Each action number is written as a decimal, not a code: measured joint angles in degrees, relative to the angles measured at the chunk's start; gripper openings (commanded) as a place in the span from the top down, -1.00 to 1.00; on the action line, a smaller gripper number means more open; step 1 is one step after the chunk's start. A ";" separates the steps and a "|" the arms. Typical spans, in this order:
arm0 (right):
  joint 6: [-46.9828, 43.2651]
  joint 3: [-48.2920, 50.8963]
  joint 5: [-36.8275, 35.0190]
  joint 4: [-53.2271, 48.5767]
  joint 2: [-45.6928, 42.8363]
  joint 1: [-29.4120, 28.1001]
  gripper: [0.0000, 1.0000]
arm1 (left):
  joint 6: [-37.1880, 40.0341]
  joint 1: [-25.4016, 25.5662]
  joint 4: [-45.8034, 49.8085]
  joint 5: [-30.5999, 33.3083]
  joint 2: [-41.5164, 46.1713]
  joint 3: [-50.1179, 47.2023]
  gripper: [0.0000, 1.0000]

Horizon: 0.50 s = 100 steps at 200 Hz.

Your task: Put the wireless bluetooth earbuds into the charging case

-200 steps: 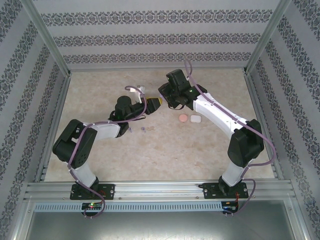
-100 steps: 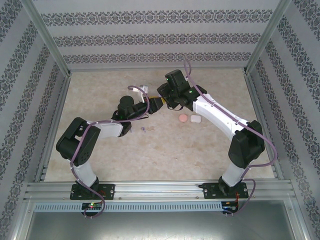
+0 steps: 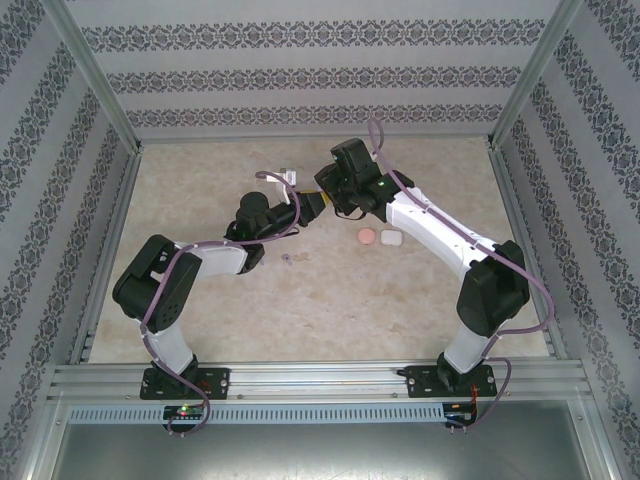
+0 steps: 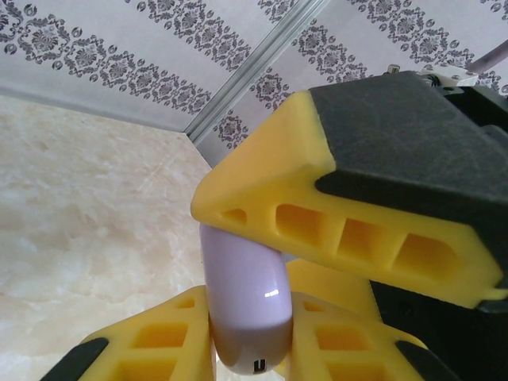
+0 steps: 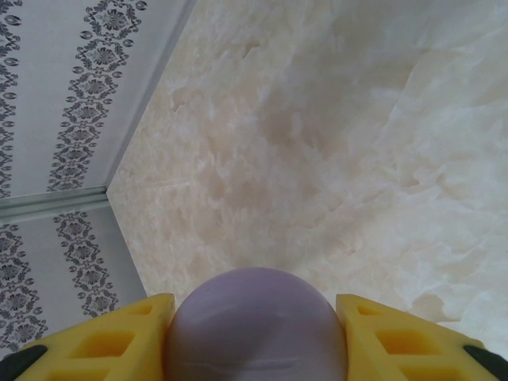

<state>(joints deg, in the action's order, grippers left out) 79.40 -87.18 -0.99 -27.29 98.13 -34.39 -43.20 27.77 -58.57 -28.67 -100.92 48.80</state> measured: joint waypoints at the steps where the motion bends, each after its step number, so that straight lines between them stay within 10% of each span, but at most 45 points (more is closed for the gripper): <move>1: 0.00 0.00 -0.04 0.04 0.00 0.00 0.32 | 0.00 0.00 0.00 0.02 0.00 0.00 0.53; 53: 0.24 0.22 -0.28 1.62 -0.24 -0.15 0.32 | -0.63 0.11 -1.53 2.12 -0.13 -0.07 0.40; 100: 0.44 0.35 -0.90 2.49 -0.50 -0.28 0.32 | -1.11 0.42 -3.41 3.82 -0.13 -0.46 0.69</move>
<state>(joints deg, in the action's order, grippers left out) 79.83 -86.83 -1.89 -24.80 97.62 -34.68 -44.31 28.18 -61.98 -24.84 -101.06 48.34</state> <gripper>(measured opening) 0.474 0.223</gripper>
